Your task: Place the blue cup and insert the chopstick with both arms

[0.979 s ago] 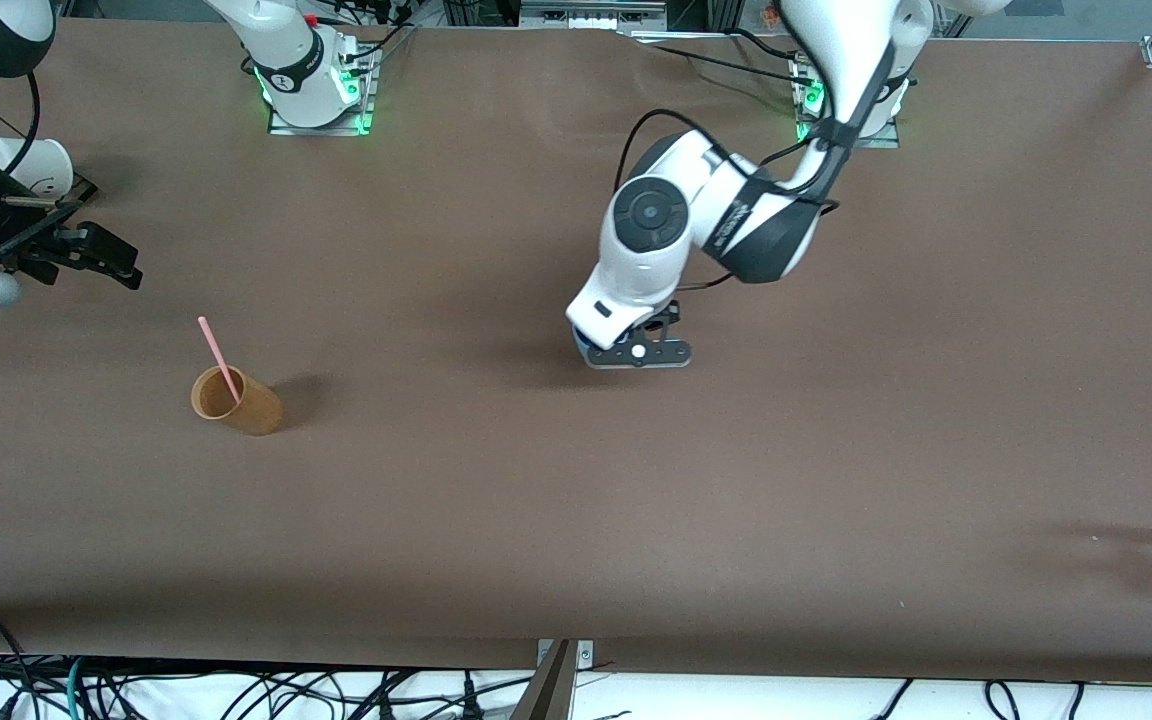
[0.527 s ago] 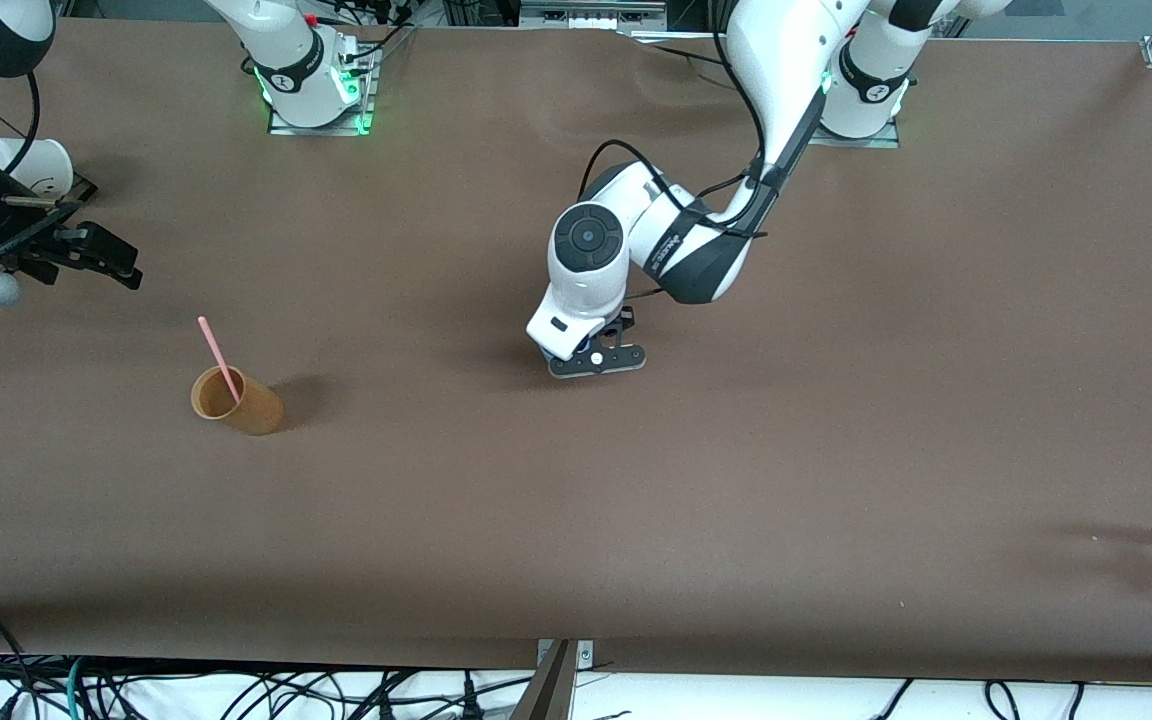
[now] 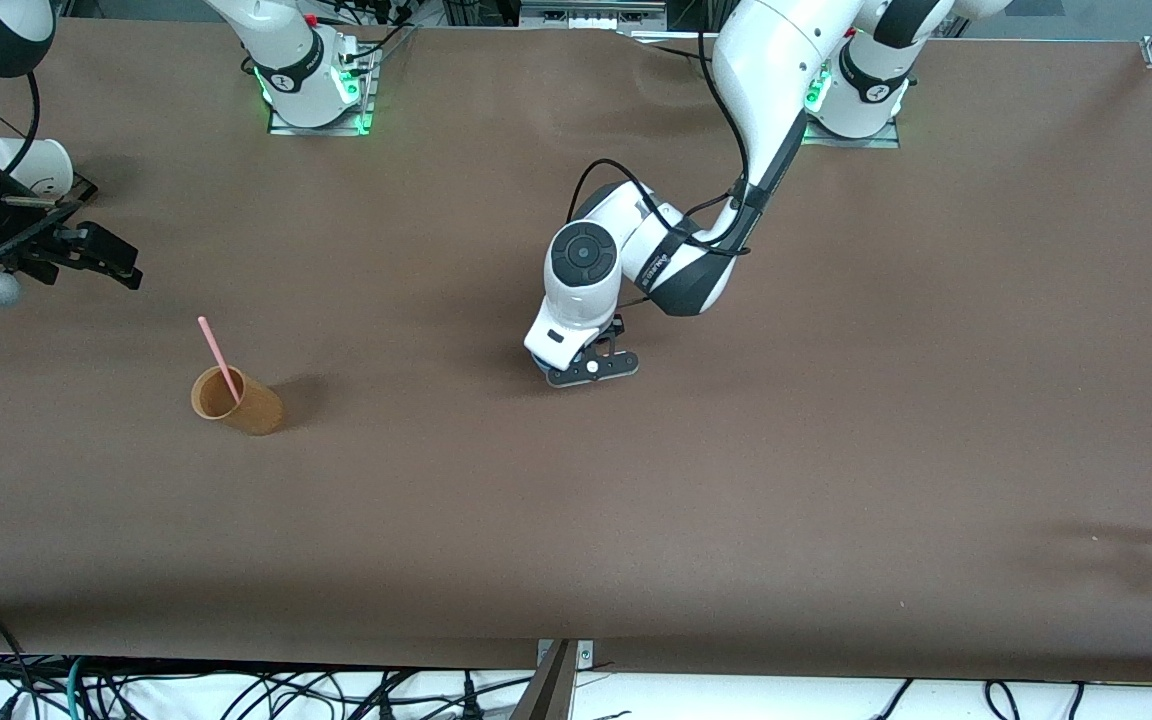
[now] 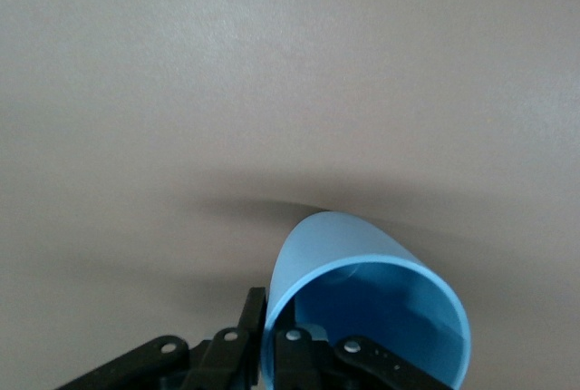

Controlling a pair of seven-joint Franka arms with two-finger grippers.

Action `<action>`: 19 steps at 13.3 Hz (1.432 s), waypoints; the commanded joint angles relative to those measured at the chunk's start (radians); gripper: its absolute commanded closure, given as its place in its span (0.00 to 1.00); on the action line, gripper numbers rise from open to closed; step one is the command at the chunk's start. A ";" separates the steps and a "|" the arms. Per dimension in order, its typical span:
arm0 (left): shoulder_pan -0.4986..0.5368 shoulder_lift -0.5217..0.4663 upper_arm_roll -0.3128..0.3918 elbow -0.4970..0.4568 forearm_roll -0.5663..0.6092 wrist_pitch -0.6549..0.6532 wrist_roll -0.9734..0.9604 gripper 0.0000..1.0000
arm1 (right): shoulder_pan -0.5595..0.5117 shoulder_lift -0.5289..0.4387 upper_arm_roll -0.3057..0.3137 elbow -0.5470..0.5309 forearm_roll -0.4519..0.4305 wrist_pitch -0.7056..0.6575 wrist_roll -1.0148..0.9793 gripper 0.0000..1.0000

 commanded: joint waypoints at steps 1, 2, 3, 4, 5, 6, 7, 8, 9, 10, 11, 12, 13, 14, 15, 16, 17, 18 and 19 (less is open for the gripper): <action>0.004 -0.002 0.009 0.040 -0.028 -0.009 0.010 0.00 | -0.005 0.004 0.002 0.021 0.009 -0.020 -0.005 0.00; 0.013 -0.006 0.008 0.062 -0.031 -0.018 0.017 0.00 | -0.005 0.004 0.002 0.021 0.009 -0.020 -0.005 0.00; 0.027 -0.018 0.008 0.066 -0.046 -0.023 0.022 0.00 | -0.005 0.004 0.002 0.021 0.009 -0.020 -0.003 0.00; 0.037 -0.044 0.008 0.066 -0.061 -0.027 0.022 0.00 | -0.005 0.006 0.002 0.023 0.009 -0.020 -0.005 0.00; 0.056 -0.072 0.008 0.066 -0.062 -0.041 0.024 0.00 | -0.005 0.006 0.002 0.023 0.010 -0.020 -0.006 0.00; 0.062 -0.098 0.008 0.066 -0.062 -0.056 0.024 0.00 | -0.005 0.006 0.002 0.023 0.010 -0.020 -0.005 0.00; 0.076 -0.127 0.009 0.066 -0.055 -0.067 0.024 0.00 | -0.004 0.007 0.002 0.023 0.010 -0.020 -0.005 0.00; 0.091 -0.153 0.009 0.065 -0.054 -0.070 0.024 0.00 | 0.001 0.015 0.002 0.023 0.003 -0.020 -0.018 0.00; 0.117 -0.182 0.009 0.062 -0.051 -0.070 0.025 0.00 | 0.006 0.030 0.010 0.026 -0.010 -0.020 -0.017 0.00; 0.138 -0.216 0.009 0.050 -0.052 -0.075 0.049 0.00 | 0.006 0.040 0.010 0.026 -0.011 -0.017 -0.022 0.00; 0.163 -0.241 0.009 0.048 -0.052 -0.105 0.112 0.00 | 0.007 0.061 0.012 0.029 -0.016 -0.019 -0.029 0.00; 0.192 -0.267 0.009 0.048 -0.046 -0.156 0.190 0.00 | 0.012 0.067 0.013 0.027 -0.023 -0.020 -0.049 0.00; 0.230 -0.299 0.009 0.040 -0.045 -0.214 0.265 0.00 | 0.022 0.078 0.012 0.027 -0.020 -0.019 -0.043 0.00; 0.282 -0.337 0.009 0.021 -0.045 -0.271 0.339 0.00 | 0.027 0.124 0.012 0.039 -0.016 -0.020 -0.043 0.00; 0.327 -0.375 0.009 -0.001 -0.043 -0.312 0.408 0.00 | 0.027 0.160 0.012 0.061 -0.016 -0.022 -0.042 0.00; 0.355 -0.411 0.009 -0.015 -0.043 -0.342 0.451 0.00 | 0.027 0.194 0.012 0.079 -0.017 -0.033 -0.039 0.00; 0.387 -0.435 0.009 -0.021 -0.040 -0.369 0.462 0.00 | 0.021 0.232 0.009 0.096 -0.016 -0.059 -0.043 0.00; 0.415 -0.457 0.009 -0.029 -0.023 -0.392 0.465 0.00 | 0.016 0.262 0.007 0.116 -0.019 -0.088 -0.049 0.00; 0.442 -0.484 0.009 -0.038 -0.011 -0.406 0.468 0.00 | 0.018 0.286 0.007 0.147 -0.026 -0.120 -0.049 0.00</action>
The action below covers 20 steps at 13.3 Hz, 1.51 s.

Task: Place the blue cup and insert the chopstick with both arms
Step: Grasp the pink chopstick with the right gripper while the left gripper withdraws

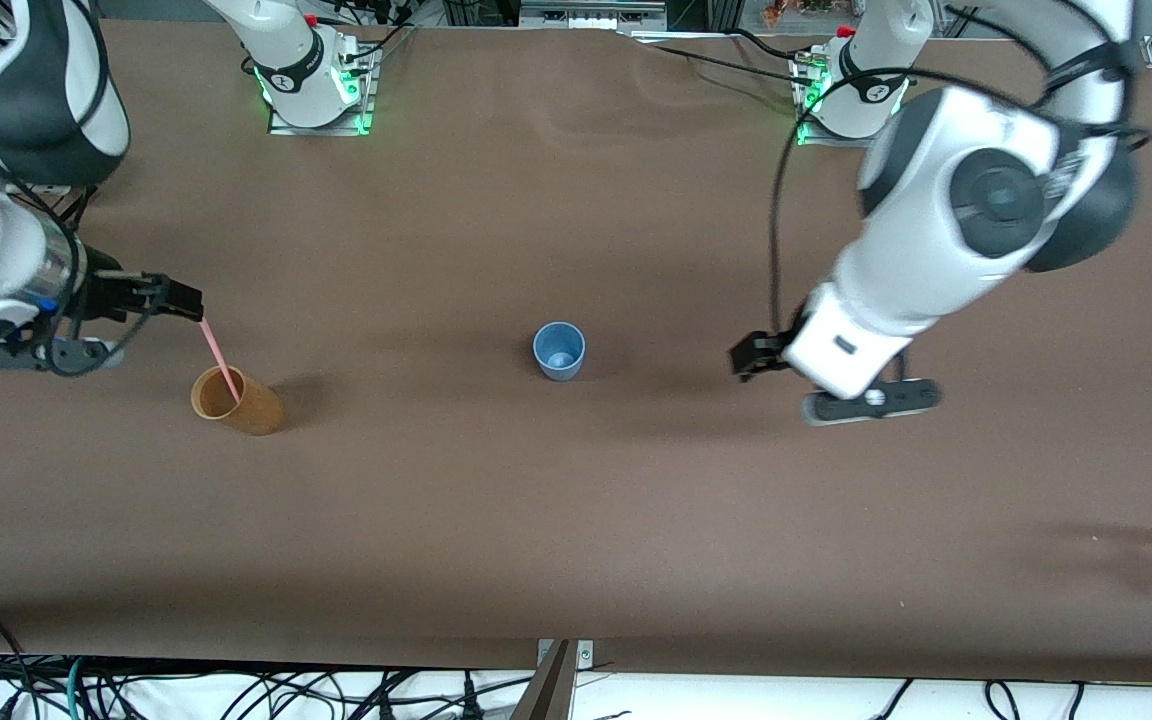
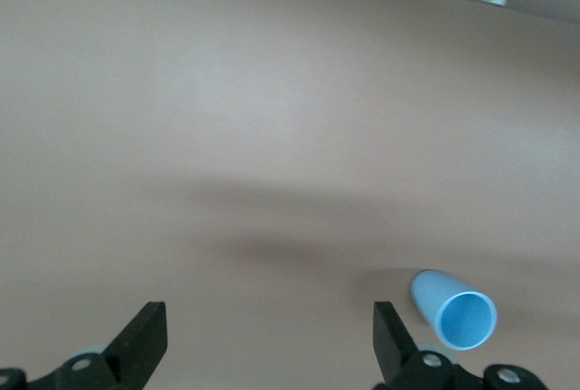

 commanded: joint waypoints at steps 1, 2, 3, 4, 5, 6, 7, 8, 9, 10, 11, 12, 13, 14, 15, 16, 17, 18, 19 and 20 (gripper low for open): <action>0.064 -0.112 -0.011 -0.102 0.024 -0.025 0.053 0.00 | -0.005 0.110 0.001 0.144 -0.022 -0.123 -0.017 0.00; 0.097 -0.147 -0.011 -0.135 0.024 -0.025 0.105 0.00 | -0.005 0.157 0.001 0.197 -0.026 -0.167 -0.020 0.00; 0.136 -0.175 -0.011 -0.167 0.024 -0.025 0.165 0.00 | -0.005 0.209 0.001 0.252 -0.045 -0.221 -0.023 0.00; 0.182 -0.204 -0.011 -0.202 0.024 -0.025 0.215 0.00 | -0.003 0.259 0.001 0.311 -0.058 -0.279 -0.025 0.00; 0.221 -0.233 -0.011 -0.233 0.022 -0.025 0.254 0.00 | -0.002 0.297 0.001 0.354 -0.063 -0.325 -0.025 0.00; 0.252 -0.255 -0.011 -0.247 0.022 -0.028 0.274 0.00 | -0.002 0.326 0.001 0.371 -0.068 -0.349 -0.023 0.00; 0.275 -0.273 -0.011 -0.248 0.024 -0.043 0.280 0.00 | -0.002 0.349 0.001 0.371 -0.075 -0.353 -0.023 0.00; 0.299 -0.286 -0.011 -0.248 0.024 -0.083 0.280 0.00 | -0.003 0.374 -0.001 0.371 -0.077 -0.358 -0.025 0.00; 0.319 -0.289 -0.011 -0.248 0.024 -0.126 0.282 0.00 | -0.005 0.392 -0.001 0.371 -0.077 -0.366 -0.023 0.00; 0.328 -0.289 -0.009 -0.248 0.019 -0.164 0.282 0.00 | -0.005 0.405 -0.001 0.371 -0.074 -0.369 -0.023 0.00; 0.332 -0.295 -0.009 -0.244 0.019 -0.184 0.280 0.00 | -0.005 0.418 -0.001 0.371 -0.071 -0.370 -0.023 0.00; 0.330 -0.309 -0.009 -0.244 0.022 -0.184 0.282 0.00 | -0.005 0.431 0.001 0.371 -0.066 -0.380 -0.025 0.00; 0.333 -0.309 -0.009 -0.248 0.016 -0.189 0.285 0.00 | -0.003 0.437 0.001 0.371 -0.065 -0.390 -0.025 0.00; 0.333 -0.312 -0.009 -0.248 0.024 -0.189 0.315 0.00 | -0.003 0.439 0.001 0.371 -0.066 -0.401 -0.025 0.00; 0.332 -0.315 -0.009 -0.248 0.030 -0.187 0.396 0.00 | -0.005 0.440 0.001 0.368 -0.066 -0.406 -0.027 0.00; 0.332 -0.324 -0.009 -0.248 0.059 -0.187 0.445 0.00 | -0.006 0.452 0.001 0.368 -0.066 -0.415 -0.027 0.01; 0.329 -0.338 -0.009 -0.250 0.060 -0.190 0.440 0.00 | -0.009 0.458 0.001 0.366 -0.066 -0.418 -0.027 0.08; 0.316 -0.349 -0.009 -0.256 0.060 -0.203 0.437 0.00 | -0.009 0.463 0.001 0.366 -0.065 -0.424 -0.027 0.20; 0.309 -0.352 -0.009 -0.255 0.065 -0.207 0.438 0.00 | -0.009 0.465 0.001 0.366 -0.065 -0.430 -0.027 0.32; 0.310 -0.340 -0.011 -0.247 0.067 -0.210 0.441 0.00 | -0.009 0.466 0.001 0.365 -0.065 -0.435 -0.027 0.41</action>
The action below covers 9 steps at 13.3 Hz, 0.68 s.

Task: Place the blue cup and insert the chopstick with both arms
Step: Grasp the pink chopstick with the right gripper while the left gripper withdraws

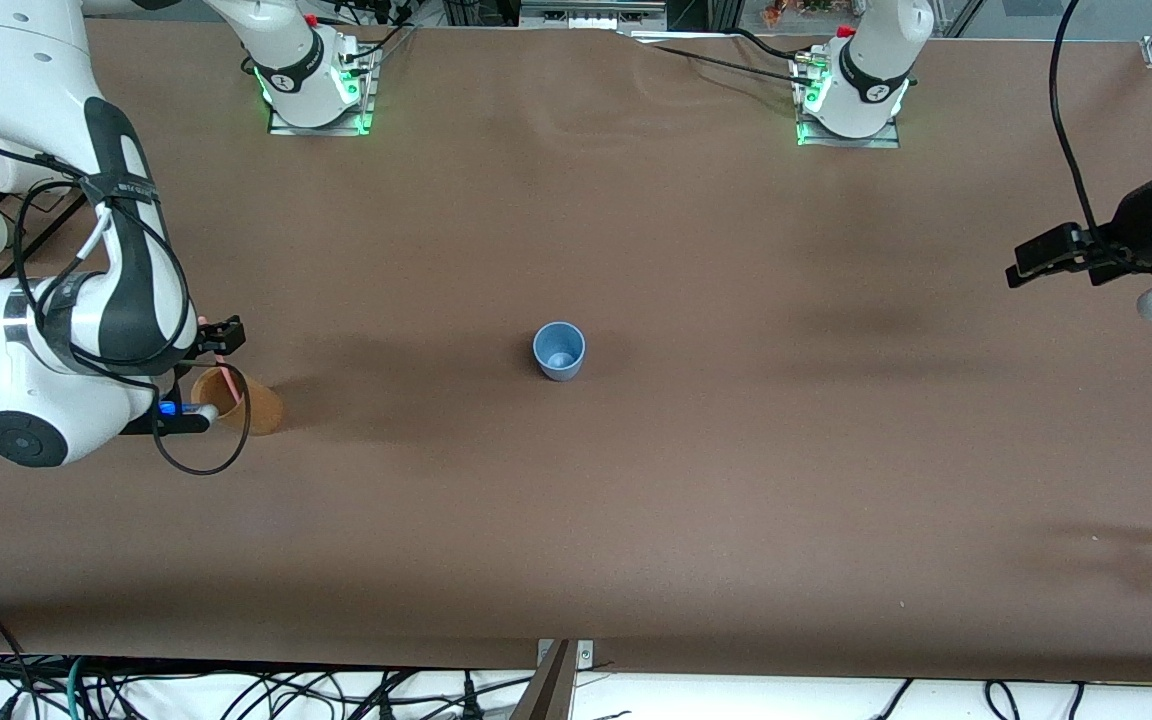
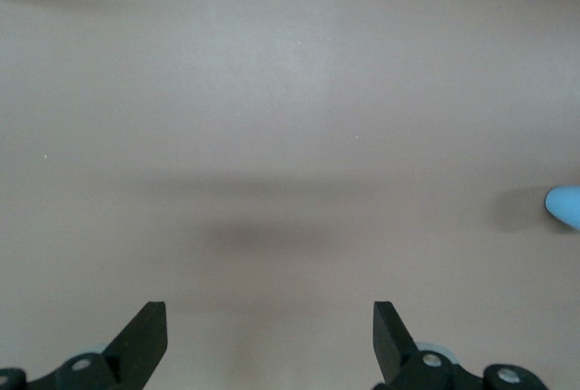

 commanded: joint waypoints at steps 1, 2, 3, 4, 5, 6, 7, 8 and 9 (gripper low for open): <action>0.000 -0.011 -0.004 -0.027 0.029 -0.006 0.029 0.00 | -0.005 0.024 0.004 0.036 -0.004 -0.037 -0.015 0.50; 0.000 -0.008 -0.006 -0.025 0.029 -0.006 0.029 0.00 | -0.007 0.027 0.004 0.036 -0.002 -0.037 -0.015 0.59; 0.000 -0.006 -0.007 -0.025 0.029 -0.006 0.030 0.00 | -0.007 0.027 0.004 0.036 -0.004 -0.037 -0.015 0.69; -0.002 -0.002 -0.007 -0.024 0.029 -0.006 0.030 0.00 | -0.007 0.027 0.004 0.036 -0.004 -0.039 -0.015 0.75; -0.002 -0.002 -0.009 -0.024 0.026 -0.006 0.032 0.00 | -0.007 0.029 0.004 0.036 -0.002 -0.044 -0.015 0.79; -0.002 0.000 -0.009 -0.024 0.026 -0.006 0.027 0.00 | -0.007 0.033 0.004 0.037 -0.004 -0.044 -0.015 0.83; -0.003 0.000 -0.009 -0.024 0.026 -0.006 0.026 0.00 | -0.007 0.035 0.004 0.039 -0.004 -0.044 -0.015 0.86; 0.000 0.000 -0.009 -0.024 0.026 -0.006 0.027 0.00 | -0.007 0.035 0.004 0.042 -0.004 -0.044 -0.013 0.88; 0.001 0.005 -0.009 -0.024 0.023 -0.006 0.030 0.00 | -0.007 0.035 0.006 0.044 -0.004 -0.044 -0.015 0.91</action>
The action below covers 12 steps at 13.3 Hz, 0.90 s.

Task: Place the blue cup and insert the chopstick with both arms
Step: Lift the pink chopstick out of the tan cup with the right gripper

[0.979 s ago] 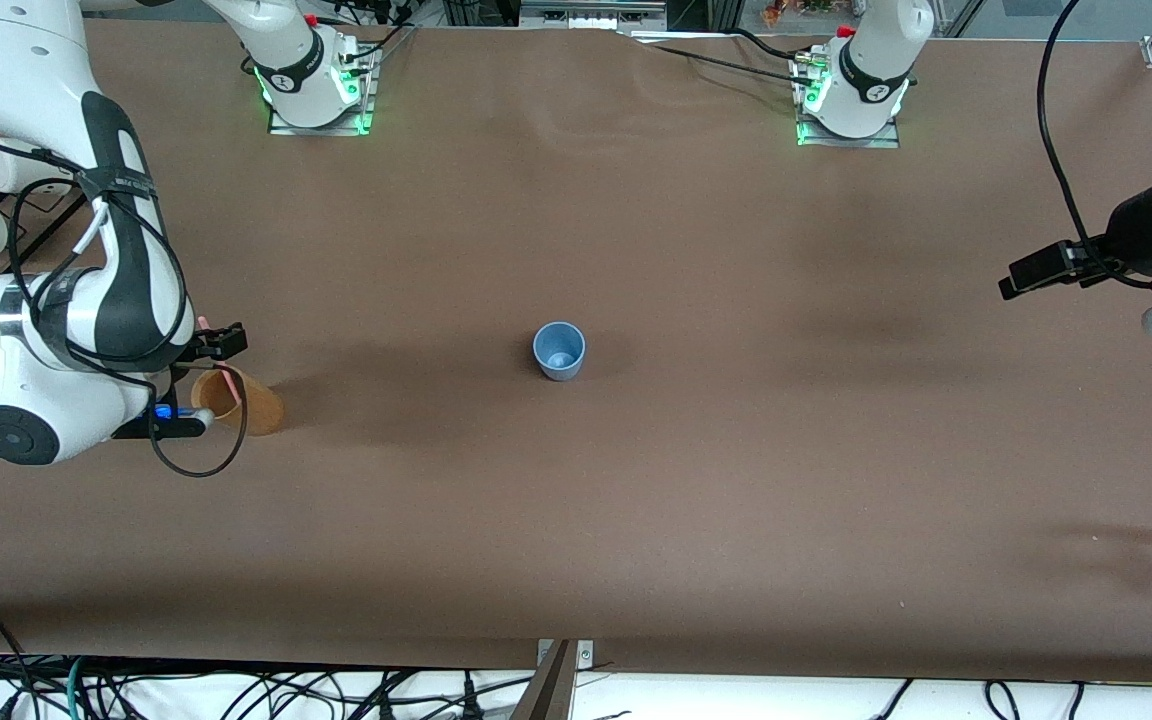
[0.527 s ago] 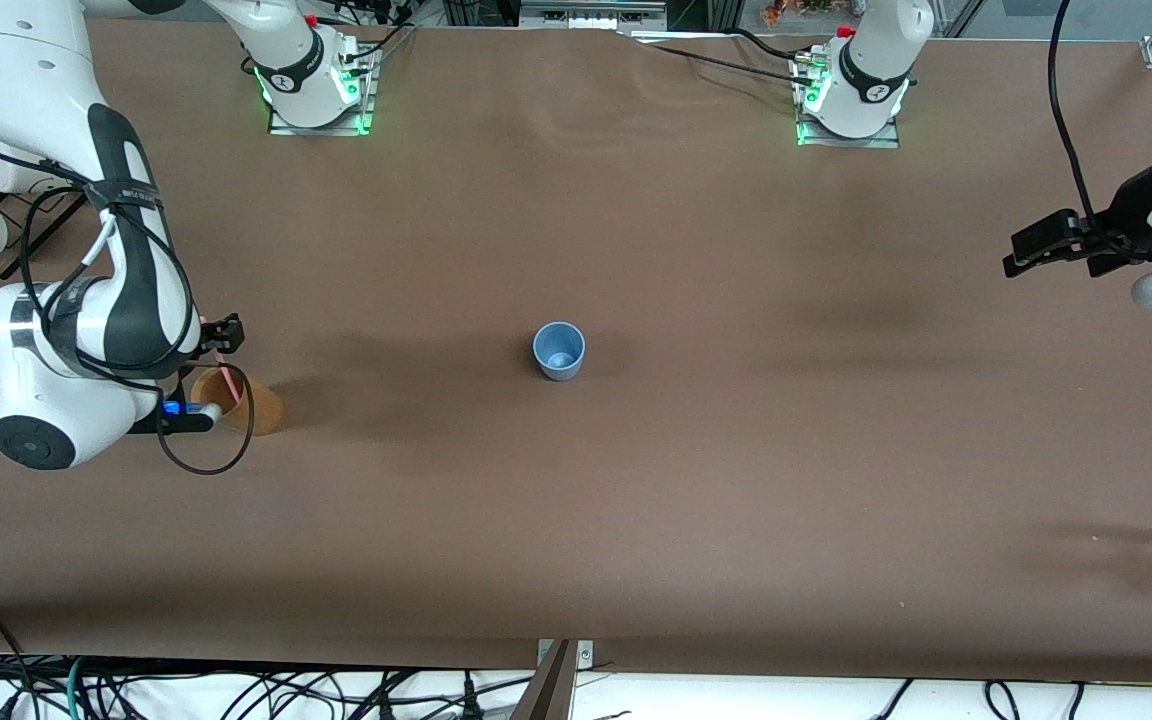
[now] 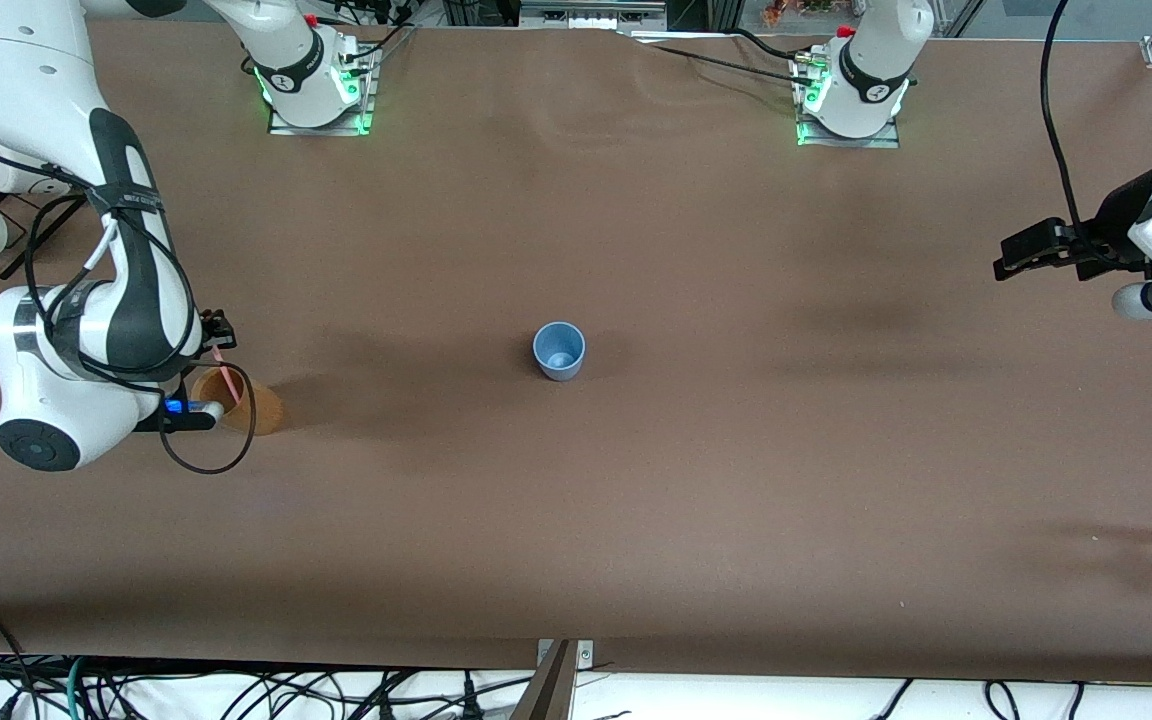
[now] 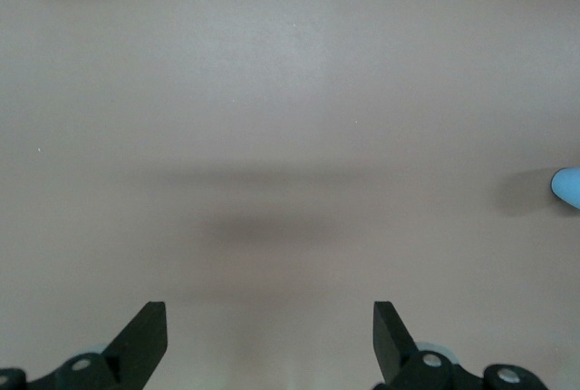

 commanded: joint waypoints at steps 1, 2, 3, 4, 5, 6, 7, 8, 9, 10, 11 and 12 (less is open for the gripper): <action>0.004 0.008 -0.006 -0.007 0.016 0.000 0.013 0.00 | -0.004 0.022 0.006 0.043 -0.002 -0.025 -0.013 0.93; 0.002 0.009 -0.006 -0.005 0.016 0.000 0.013 0.00 | -0.004 0.022 0.006 0.045 -0.002 -0.027 -0.013 0.97; 0.002 0.009 -0.006 -0.002 0.016 0.000 0.013 0.00 | -0.004 0.022 0.006 0.053 -0.001 -0.027 -0.013 1.00; 0.000 0.011 -0.006 0.004 0.016 0.000 0.018 0.00 | -0.004 0.022 0.006 0.059 0.002 -0.027 -0.013 1.00; -0.001 0.011 -0.006 0.006 0.016 0.000 0.019 0.00 | -0.004 0.022 0.006 0.060 0.011 -0.027 -0.013 1.00; -0.003 0.011 -0.006 0.007 0.018 0.000 0.022 0.00 | -0.004 0.022 0.006 0.060 0.013 -0.027 -0.013 1.00; -0.003 0.011 -0.006 0.009 0.016 0.000 0.023 0.00 | -0.004 0.022 0.006 0.068 0.013 -0.028 -0.011 1.00; -0.004 0.011 -0.006 0.009 0.016 0.001 0.024 0.00 | -0.004 0.020 0.006 0.074 0.018 -0.031 -0.010 1.00; -0.006 0.011 -0.006 0.009 0.016 0.001 0.023 0.00 | -0.004 0.022 0.006 0.085 0.018 -0.048 -0.010 1.00; -0.004 0.012 -0.006 0.009 0.016 0.001 0.021 0.00 | -0.004 0.022 0.006 0.099 0.018 -0.062 -0.010 1.00; 0.000 0.011 -0.006 0.009 0.015 0.001 0.024 0.00 | -0.004 0.022 0.006 0.108 0.019 -0.073 -0.010 1.00; 0.004 0.011 -0.006 0.009 0.016 0.001 0.024 0.00 | -0.004 0.022 0.006 0.117 0.019 -0.085 -0.010 1.00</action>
